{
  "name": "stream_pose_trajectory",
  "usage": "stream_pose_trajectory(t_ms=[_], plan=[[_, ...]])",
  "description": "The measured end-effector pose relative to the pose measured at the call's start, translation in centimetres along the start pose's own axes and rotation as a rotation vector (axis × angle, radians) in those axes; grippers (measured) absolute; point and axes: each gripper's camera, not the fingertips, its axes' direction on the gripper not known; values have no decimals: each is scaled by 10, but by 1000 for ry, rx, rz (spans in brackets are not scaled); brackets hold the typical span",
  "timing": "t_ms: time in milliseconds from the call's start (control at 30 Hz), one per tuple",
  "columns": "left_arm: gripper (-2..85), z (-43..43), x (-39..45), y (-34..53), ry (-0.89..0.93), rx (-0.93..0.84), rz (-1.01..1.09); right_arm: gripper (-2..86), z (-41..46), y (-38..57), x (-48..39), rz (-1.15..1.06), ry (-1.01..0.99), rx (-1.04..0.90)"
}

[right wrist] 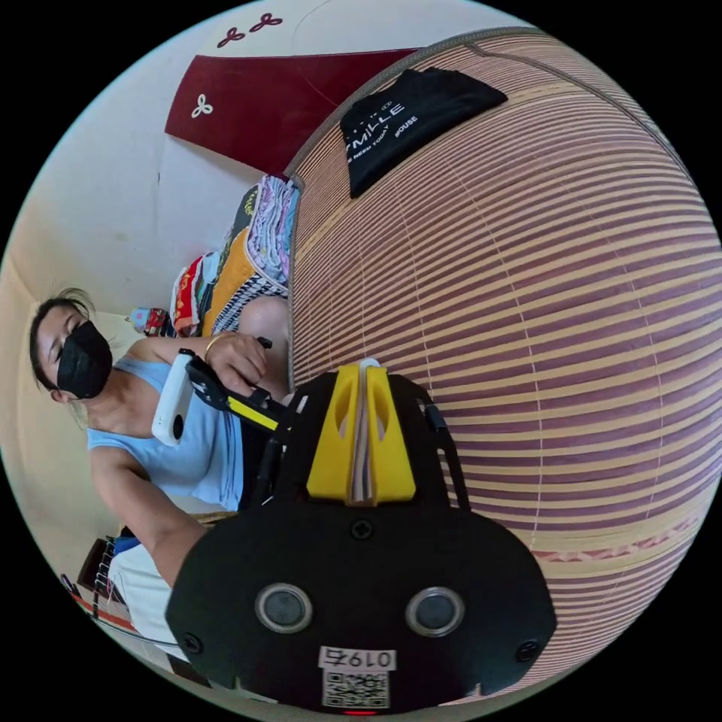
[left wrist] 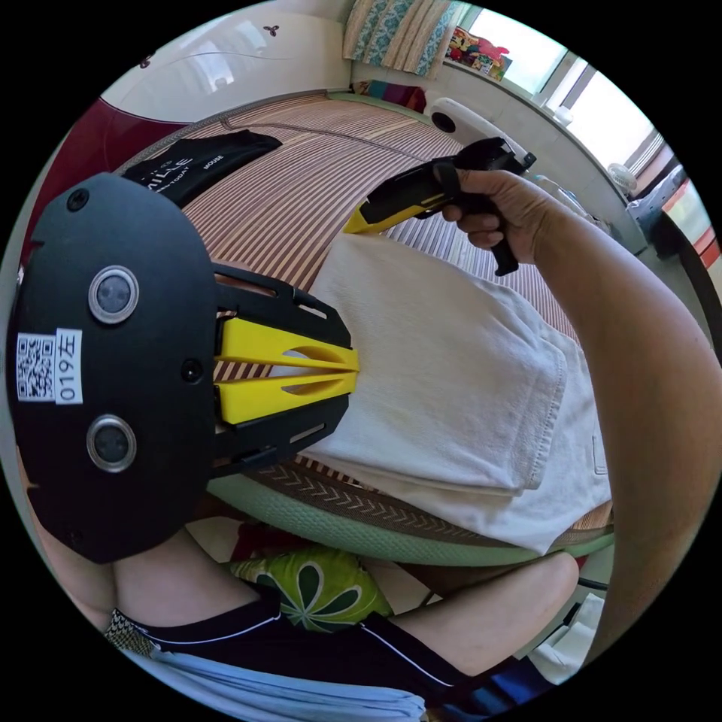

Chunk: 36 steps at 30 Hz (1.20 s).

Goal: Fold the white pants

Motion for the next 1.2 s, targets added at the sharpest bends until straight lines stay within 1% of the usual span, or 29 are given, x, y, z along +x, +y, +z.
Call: stream_pose_trajectory(t_ms=[100, 167, 233, 267, 333, 567, 700, 800, 900, 967, 1067, 1133, 1200], plan=[[6, -1, -4, 0, 18, -4, -11, -2, 4, 20, -5, 7, 12, 75], [7, -4, -5, 1, 19, -3, -14, 12, 2, 36, -7, 45, -35, 109], [8, -6, -5, 3, 11, 0, -15, 35, -1, 47, -10, 62, -74, 118], [8, -7, -4, 4, 6, 2, -16, 58, -1, 53, -12, 69, -116, 101], [8, -9, -5, 5, 1, 2, -16, 76, 1, 60, -14, 92, -148, 79], [8, -14, -10, 9, -14, -14, 2, 24, 10, 78, -36, 101, -23, 53], [8, -18, -19, 15, 11, -3, -15, 38, 5, 95, -65, 84, 53, 66], [8, -26, -37, 25, 78, 33, -68, 56, -8, 126, -86, 101, 56, 96], [9, -38, -61, 42, 169, 120, -151, 66, -24, 176, -100, 162, 104, 138], [9, -49, -81, 55, 216, 209, -248, 71, -40, 226, -112, 182, 65, 238], [9, -55, -101, 67, 206, 260, -384, 80, -49, 282, -131, 219, 86, 292], [9, -53, -107, 69, 167, 238, -448, 85, -52, 315, -141, 266, 147, 314], [9, -51, -108, 68, 127, 211, -472, 88, -60, 360, -149, 319, 152, 416]])
